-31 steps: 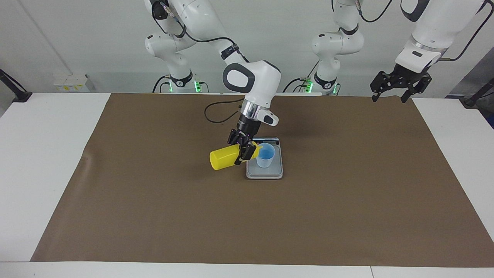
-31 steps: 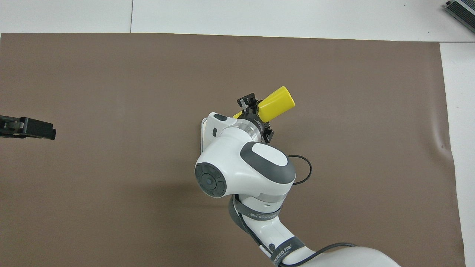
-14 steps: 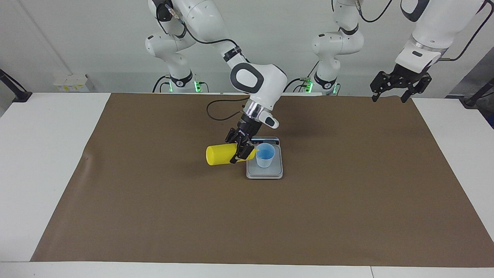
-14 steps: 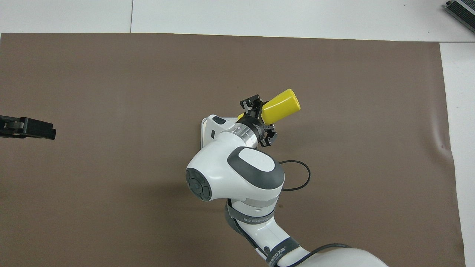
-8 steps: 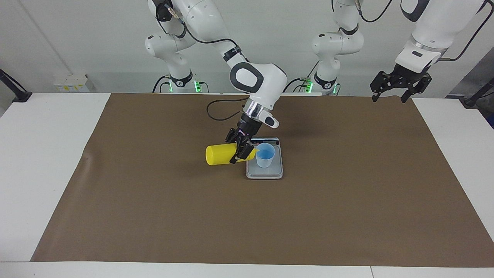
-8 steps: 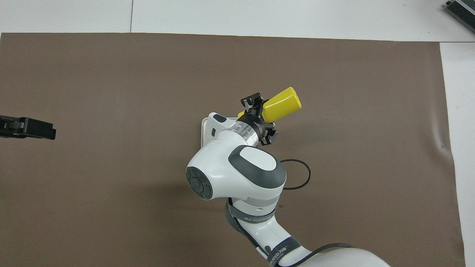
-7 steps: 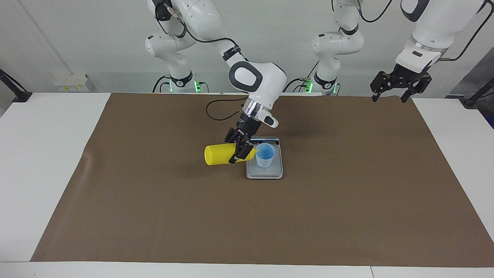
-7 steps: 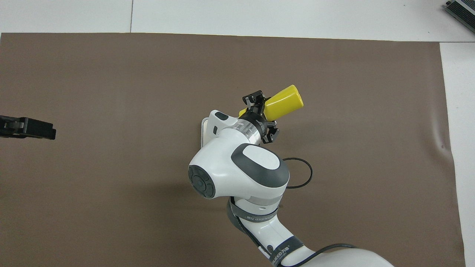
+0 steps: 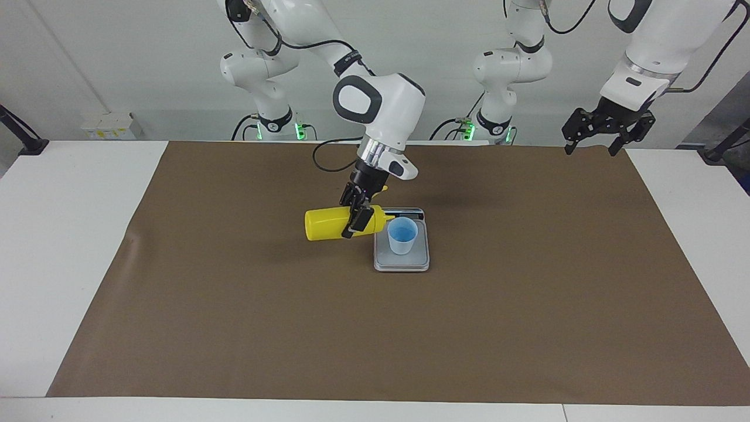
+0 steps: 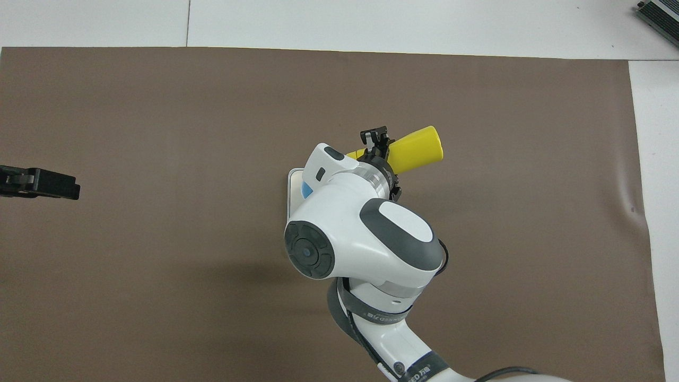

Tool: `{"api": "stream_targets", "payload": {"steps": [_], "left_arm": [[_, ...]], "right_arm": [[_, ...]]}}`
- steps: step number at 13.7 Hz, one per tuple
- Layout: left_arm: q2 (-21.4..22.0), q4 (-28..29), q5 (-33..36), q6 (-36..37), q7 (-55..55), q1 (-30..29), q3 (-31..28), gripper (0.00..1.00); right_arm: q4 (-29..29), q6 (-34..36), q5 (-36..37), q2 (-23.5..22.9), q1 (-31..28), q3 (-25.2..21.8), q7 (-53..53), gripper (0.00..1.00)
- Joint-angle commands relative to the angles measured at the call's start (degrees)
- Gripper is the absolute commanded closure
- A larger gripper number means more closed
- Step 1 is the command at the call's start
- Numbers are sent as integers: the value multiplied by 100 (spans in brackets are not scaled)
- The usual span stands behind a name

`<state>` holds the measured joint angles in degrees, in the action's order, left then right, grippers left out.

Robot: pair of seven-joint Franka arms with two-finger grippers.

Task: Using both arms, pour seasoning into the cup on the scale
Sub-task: 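Turn the bottle upright and carry it back with the right gripper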

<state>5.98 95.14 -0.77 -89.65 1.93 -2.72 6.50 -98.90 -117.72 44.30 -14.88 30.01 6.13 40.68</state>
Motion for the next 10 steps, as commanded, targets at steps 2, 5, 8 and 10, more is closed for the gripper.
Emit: {"api": "stream_targets", "payload": {"steps": [2,5,8,10], "left_arm": [[114,93,-29,44,62,-71,27,0],[114,93,-29,44,62,-71,27,0],[114,93,-38,44,62,-71,27,0],[114,93,-38,44,62,-71,27,0]], "right_arm": [[-225,-85,-1036,476,-276,37,-95,100],[-453,-67,-1755,898,-600,37,-43,100],[-787,-85,-2810,1355,-1030,28,491,100],[-885,-85,-3338,1514,-1329,28,974,100]]}}
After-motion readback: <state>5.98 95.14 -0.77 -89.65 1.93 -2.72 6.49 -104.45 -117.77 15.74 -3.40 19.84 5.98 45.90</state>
